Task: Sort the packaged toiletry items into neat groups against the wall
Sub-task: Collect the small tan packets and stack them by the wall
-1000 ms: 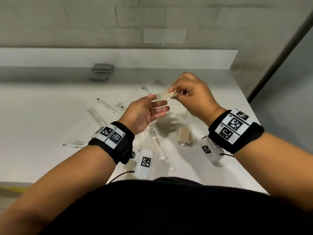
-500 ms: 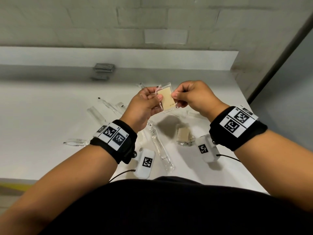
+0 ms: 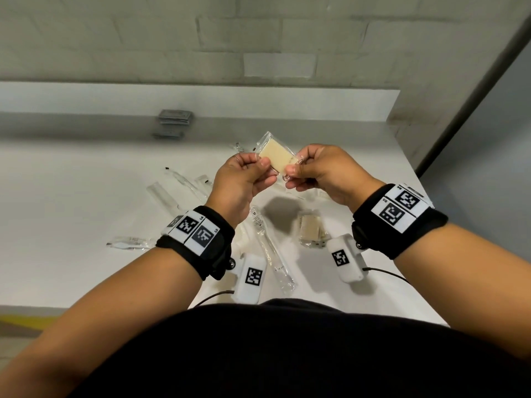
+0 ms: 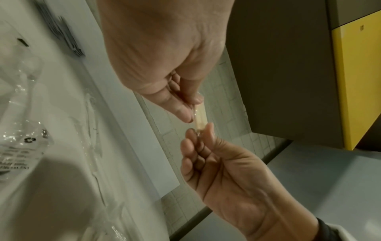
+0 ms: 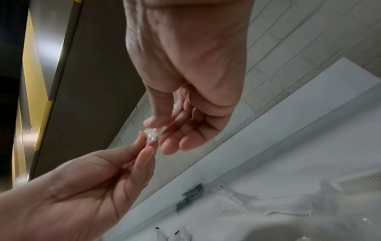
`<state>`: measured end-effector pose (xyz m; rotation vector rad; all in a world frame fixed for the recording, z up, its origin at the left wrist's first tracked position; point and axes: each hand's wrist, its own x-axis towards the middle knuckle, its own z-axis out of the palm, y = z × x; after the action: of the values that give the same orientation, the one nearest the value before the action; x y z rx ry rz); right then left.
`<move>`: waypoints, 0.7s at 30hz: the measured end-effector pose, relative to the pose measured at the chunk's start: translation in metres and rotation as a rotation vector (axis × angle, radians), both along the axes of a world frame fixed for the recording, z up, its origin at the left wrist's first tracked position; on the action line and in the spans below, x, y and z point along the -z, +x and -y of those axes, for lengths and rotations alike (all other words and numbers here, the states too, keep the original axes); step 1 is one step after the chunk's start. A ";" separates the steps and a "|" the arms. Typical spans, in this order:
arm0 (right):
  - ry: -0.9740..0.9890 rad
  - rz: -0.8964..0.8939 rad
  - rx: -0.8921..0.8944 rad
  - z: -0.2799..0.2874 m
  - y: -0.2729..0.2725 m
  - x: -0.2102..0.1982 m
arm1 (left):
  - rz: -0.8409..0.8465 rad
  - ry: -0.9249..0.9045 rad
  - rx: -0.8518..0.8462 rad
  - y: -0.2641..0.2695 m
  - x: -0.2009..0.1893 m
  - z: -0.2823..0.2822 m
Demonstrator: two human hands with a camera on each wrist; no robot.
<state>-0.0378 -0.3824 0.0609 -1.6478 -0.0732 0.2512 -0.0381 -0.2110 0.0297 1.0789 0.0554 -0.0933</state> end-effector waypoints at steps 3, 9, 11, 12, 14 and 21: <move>0.024 0.022 0.062 0.000 0.001 -0.002 | -0.005 0.002 0.016 0.000 0.001 0.000; -0.501 0.278 0.163 0.020 0.013 -0.020 | -0.100 0.192 0.022 0.004 0.012 -0.014; -0.597 0.223 0.008 0.024 0.011 -0.027 | -0.130 0.241 0.028 0.004 0.015 -0.017; -0.642 0.205 -0.030 0.025 0.010 -0.027 | -0.144 0.261 0.045 0.004 0.017 -0.017; -0.751 0.163 -0.073 0.025 0.009 -0.021 | -0.173 0.344 0.120 0.001 0.019 -0.012; -0.984 -0.047 -0.179 0.027 0.005 0.039 | -0.187 0.816 0.516 -0.010 0.040 0.024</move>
<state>-0.0323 -0.4095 0.0218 -2.6156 -0.0649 0.5135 -0.0478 -0.2353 -0.0103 1.8791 -0.0231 -0.6816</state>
